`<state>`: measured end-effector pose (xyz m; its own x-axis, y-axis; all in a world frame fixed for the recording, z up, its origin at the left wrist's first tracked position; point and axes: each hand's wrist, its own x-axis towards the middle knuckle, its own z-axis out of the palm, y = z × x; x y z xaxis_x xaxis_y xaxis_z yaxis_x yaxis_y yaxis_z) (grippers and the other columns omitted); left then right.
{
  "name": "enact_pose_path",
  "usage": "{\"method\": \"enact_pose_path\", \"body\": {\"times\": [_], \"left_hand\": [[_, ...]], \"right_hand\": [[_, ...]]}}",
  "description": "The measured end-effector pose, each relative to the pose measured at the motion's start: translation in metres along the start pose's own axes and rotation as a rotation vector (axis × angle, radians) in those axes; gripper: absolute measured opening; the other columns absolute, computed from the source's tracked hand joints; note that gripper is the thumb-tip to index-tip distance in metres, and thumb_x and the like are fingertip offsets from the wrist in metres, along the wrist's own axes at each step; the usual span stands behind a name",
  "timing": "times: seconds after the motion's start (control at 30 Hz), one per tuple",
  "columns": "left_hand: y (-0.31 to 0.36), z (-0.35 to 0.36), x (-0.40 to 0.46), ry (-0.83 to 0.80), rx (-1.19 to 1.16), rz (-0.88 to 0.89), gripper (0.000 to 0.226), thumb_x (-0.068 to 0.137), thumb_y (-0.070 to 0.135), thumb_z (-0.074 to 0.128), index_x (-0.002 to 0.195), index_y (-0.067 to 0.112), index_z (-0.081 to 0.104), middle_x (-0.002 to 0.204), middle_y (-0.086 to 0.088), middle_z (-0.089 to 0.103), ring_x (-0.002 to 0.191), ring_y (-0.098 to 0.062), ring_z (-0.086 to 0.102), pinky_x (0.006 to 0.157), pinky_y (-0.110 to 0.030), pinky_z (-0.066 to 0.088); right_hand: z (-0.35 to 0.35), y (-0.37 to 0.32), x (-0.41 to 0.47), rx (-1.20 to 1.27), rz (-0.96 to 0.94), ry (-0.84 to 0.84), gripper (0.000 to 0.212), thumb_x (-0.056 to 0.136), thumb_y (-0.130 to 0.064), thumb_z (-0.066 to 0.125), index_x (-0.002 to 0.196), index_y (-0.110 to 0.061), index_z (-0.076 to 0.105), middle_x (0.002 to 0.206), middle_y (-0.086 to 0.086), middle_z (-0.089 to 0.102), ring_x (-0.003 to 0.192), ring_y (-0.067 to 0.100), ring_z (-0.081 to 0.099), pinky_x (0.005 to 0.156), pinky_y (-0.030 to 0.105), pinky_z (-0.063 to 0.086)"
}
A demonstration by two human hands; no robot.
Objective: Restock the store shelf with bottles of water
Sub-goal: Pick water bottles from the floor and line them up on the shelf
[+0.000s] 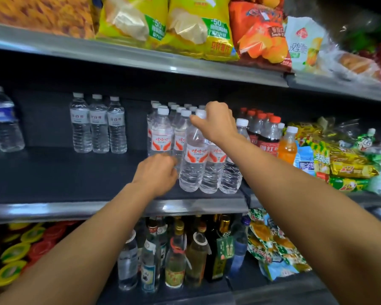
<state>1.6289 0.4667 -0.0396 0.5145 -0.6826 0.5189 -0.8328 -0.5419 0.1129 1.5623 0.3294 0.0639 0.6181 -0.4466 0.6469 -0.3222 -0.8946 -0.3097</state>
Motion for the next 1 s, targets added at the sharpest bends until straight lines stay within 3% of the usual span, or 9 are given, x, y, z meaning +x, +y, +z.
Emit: {"method": "enact_pose_path", "body": {"times": [0.13, 0.37, 0.53, 0.7, 0.77, 0.83, 0.9, 1.0], "left_hand": [[-0.013, 0.009, 0.006, -0.021, -0.008, -0.032, 0.014, 0.093, 0.018, 0.046, 0.084, 0.012, 0.054, 0.100, -0.006, 0.061, 0.082, -0.025, 0.051, 0.064, -0.031, 0.035], [-0.023, 0.017, 0.017, -0.040, -0.013, -0.043, 0.019, 0.093, 0.019, 0.046, 0.100, 0.014, 0.063, 0.108, -0.004, 0.063, 0.094, -0.027, 0.058, 0.066, -0.030, 0.036], [-0.019, 0.020, 0.018, -0.037, -0.020, -0.032, 0.016, 0.093, 0.018, 0.046, 0.079, 0.011, 0.051, 0.094, -0.006, 0.061, 0.075, -0.023, 0.047, 0.062, -0.031, 0.034], [-0.015, 0.021, 0.016, -0.038, -0.018, -0.019, 0.017, 0.093, 0.019, 0.045, 0.092, 0.011, 0.060, 0.099, -0.004, 0.061, 0.086, -0.027, 0.056, 0.064, -0.032, 0.038], [-0.012, 0.018, 0.013, -0.035, -0.015, -0.016, 0.019, 0.093, 0.018, 0.045, 0.094, 0.011, 0.062, 0.101, -0.004, 0.062, 0.088, -0.027, 0.057, 0.065, -0.032, 0.039], [-0.008, 0.014, 0.009, -0.030, -0.014, -0.013, 0.021, 0.093, 0.017, 0.045, 0.100, 0.011, 0.064, 0.102, -0.005, 0.063, 0.090, -0.027, 0.058, 0.065, -0.032, 0.041], [-0.001, 0.009, 0.002, -0.027, -0.015, -0.004, 0.022, 0.093, 0.017, 0.045, 0.101, 0.010, 0.064, 0.103, -0.005, 0.062, 0.090, -0.027, 0.058, 0.065, -0.033, 0.042], [0.011, 0.002, -0.011, -0.034, -0.018, 0.012, 0.019, 0.093, 0.017, 0.045, 0.098, 0.011, 0.062, 0.102, -0.006, 0.061, 0.091, -0.029, 0.057, 0.065, -0.033, 0.042]], "right_hand": [[0.018, 0.004, 0.015, 0.005, 0.029, -0.057, 0.050, 0.084, -0.030, 0.066, 0.058, -0.014, 0.026, 0.059, 0.001, 0.030, 0.053, 0.018, 0.028, 0.045, 0.028, 0.021], [0.025, 0.004, 0.036, -0.059, 0.019, -0.098, 0.048, 0.083, -0.031, 0.070, 0.061, -0.013, 0.032, 0.064, 0.002, 0.037, 0.054, 0.018, 0.033, 0.044, 0.028, 0.024], [0.029, 0.007, 0.038, -0.079, 0.013, -0.123, 0.048, 0.086, -0.037, 0.069, 0.063, -0.013, 0.034, 0.067, 0.002, 0.039, 0.053, 0.015, 0.035, 0.044, 0.029, 0.024], [0.023, 0.006, 0.032, -0.089, 0.004, -0.155, 0.048, 0.087, -0.042, 0.067, 0.065, -0.014, 0.035, 0.067, 0.000, 0.038, 0.063, 0.020, 0.040, 0.047, 0.029, 0.025], [0.018, 0.006, 0.025, -0.109, -0.030, -0.154, 0.041, 0.090, -0.041, 0.064, 0.073, -0.010, 0.042, 0.075, 0.003, 0.046, 0.075, 0.026, 0.049, 0.052, 0.030, 0.031], [0.012, 0.007, 0.012, -0.146, -0.074, -0.128, 0.034, 0.093, -0.037, 0.059, 0.099, -0.005, 0.051, 0.093, 0.011, 0.057, 0.088, 0.031, 0.056, 0.061, 0.034, 0.036], [0.008, 0.010, -0.006, -0.202, -0.123, -0.113, 0.039, 0.095, -0.033, 0.055, 0.119, -0.003, 0.048, 0.104, 0.015, 0.061, 0.094, 0.034, 0.059, 0.065, 0.035, 0.037], [0.004, 0.017, -0.042, -0.244, -0.240, -0.185, 0.037, 0.096, -0.030, 0.051, 0.124, -0.006, 0.048, 0.107, 0.013, 0.061, 0.091, 0.031, 0.058, 0.068, 0.034, 0.042]]}}
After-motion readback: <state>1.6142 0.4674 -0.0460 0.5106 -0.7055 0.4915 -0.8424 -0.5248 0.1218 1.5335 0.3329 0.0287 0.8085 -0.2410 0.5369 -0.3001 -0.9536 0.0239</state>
